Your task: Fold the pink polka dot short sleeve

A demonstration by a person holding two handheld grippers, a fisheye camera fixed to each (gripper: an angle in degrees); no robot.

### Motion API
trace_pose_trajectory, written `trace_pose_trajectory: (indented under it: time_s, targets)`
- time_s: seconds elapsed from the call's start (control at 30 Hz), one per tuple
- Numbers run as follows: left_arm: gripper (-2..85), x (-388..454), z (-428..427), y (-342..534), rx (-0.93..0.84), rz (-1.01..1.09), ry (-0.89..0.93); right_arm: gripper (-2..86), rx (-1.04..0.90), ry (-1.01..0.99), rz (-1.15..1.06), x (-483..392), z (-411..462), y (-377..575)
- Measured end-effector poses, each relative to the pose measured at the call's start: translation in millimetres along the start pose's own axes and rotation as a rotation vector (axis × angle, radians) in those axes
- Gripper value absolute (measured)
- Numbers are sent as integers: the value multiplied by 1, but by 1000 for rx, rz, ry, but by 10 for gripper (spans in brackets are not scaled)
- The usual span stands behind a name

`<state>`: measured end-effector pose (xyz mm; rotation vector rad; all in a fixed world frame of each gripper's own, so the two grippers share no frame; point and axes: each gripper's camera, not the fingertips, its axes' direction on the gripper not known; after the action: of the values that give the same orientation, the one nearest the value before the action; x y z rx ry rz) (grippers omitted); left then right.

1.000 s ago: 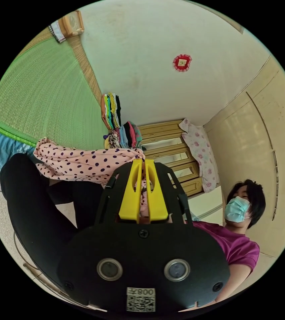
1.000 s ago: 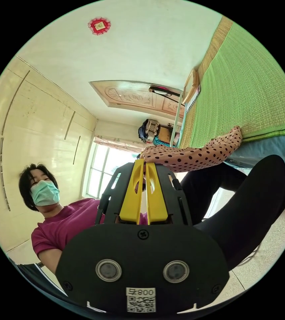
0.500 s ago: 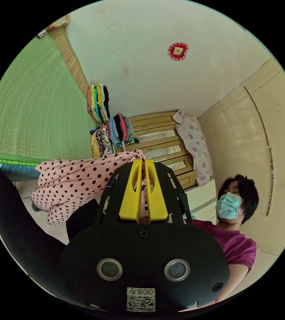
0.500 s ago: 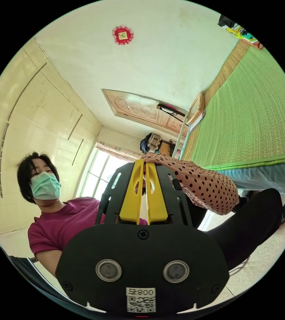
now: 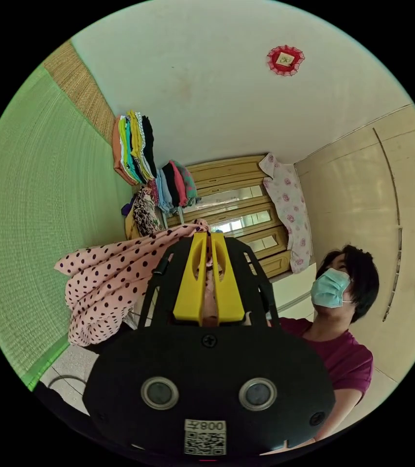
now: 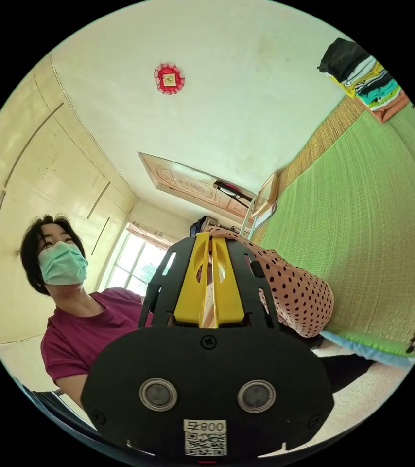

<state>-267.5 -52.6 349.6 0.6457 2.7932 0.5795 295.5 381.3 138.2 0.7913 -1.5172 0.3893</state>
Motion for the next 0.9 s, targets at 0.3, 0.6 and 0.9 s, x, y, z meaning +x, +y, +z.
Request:
trace_pose_trajectory:
  time_s: [0.3, 0.6, 0.9]
  targets:
    - [11, -177, 120, -299, 35, 151, -27, 2, -32, 87, -55, 13, 10, -317]
    - [11, -200, 275, -552, 55, 493, -160, 2, 110, 156, -189, -107, -49, -629]
    - [11, -476, 418, -603, -130, 302, -268, 3, 47, 368, -10, -57, -154, -679]
